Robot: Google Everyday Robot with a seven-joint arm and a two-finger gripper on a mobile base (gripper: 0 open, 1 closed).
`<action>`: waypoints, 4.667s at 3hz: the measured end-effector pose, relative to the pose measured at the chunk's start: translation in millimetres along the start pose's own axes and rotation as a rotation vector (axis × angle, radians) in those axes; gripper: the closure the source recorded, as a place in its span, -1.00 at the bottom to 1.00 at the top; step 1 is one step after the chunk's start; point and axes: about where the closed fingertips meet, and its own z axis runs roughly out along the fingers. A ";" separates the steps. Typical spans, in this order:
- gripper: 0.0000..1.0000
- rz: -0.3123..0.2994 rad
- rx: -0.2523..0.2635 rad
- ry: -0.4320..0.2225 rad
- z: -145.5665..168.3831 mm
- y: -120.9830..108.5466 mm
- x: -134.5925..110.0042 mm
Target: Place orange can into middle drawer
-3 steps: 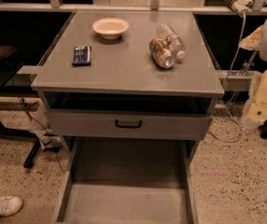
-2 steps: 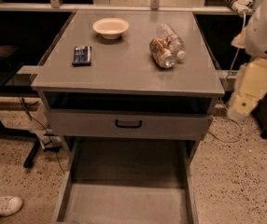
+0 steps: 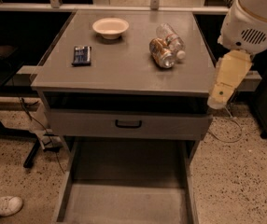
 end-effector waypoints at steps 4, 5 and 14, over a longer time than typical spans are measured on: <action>-1.00 0.399 0.245 0.099 145.8 -200.1 -219.0; -1.00 0.350 0.173 0.096 204.9 -171.8 -335.4; -1.00 0.620 0.246 0.156 158.7 -225.1 -177.4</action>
Offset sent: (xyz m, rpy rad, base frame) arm 0.6385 0.6053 -0.3131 0.0129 0.0941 -0.2704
